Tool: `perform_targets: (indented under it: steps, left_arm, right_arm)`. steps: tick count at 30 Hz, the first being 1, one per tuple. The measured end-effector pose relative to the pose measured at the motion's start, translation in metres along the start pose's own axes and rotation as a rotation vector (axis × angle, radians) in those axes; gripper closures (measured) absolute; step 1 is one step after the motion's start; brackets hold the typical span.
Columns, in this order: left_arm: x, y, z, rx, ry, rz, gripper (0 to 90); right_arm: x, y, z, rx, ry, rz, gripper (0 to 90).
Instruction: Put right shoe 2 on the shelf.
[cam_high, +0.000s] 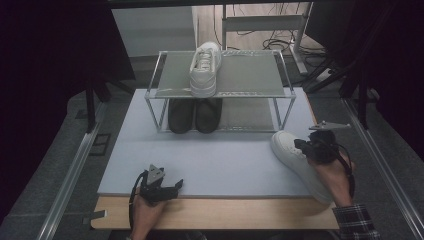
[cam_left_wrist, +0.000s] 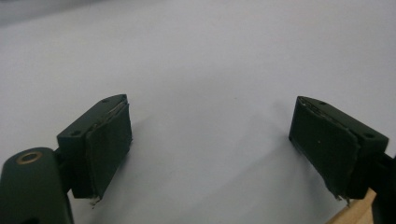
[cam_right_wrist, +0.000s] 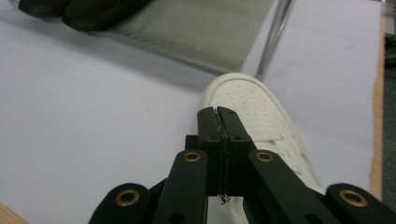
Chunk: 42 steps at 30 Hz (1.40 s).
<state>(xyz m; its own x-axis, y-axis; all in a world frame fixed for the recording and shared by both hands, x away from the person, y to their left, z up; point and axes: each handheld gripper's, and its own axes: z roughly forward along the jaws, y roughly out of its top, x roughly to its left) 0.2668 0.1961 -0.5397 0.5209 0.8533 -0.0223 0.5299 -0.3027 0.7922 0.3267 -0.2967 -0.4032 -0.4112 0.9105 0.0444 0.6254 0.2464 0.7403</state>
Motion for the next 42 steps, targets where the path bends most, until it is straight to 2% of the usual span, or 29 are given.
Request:
perform_targets:
  steps: [18,26,30,34,36,42]
  left_arm:
    - [0.000,0.000,0.000,0.000,0.000,-0.003,12.8]
    - [0.000,0.000,0.000,0.000,0.000,-0.002,12.8]
    - [0.000,0.000,0.000,0.000,0.000,-0.002,12.8]
    - [0.000,0.000,0.000,0.000,0.000,-0.002,12.8]
    - [0.000,0.000,0.000,0.001,0.000,-0.002,12.8]
    - [0.000,0.000,0.000,0.001,0.001,-0.003,12.7]
  right_arm:
    - [-0.054,-0.018,-0.012,0.015,-0.095,0.094,88.7]
    - [-0.073,-0.034,-0.005,0.052,-0.123,0.116,88.7]
    - [-0.078,-0.041,-0.001,0.077,-0.115,0.130,88.8]
    - [-0.080,-0.042,0.001,0.093,-0.080,0.137,89.7]
    - [-0.080,-0.042,0.003,0.103,-0.056,0.131,89.9]
    - [-0.075,-0.041,0.004,0.126,-0.043,0.115,90.0]
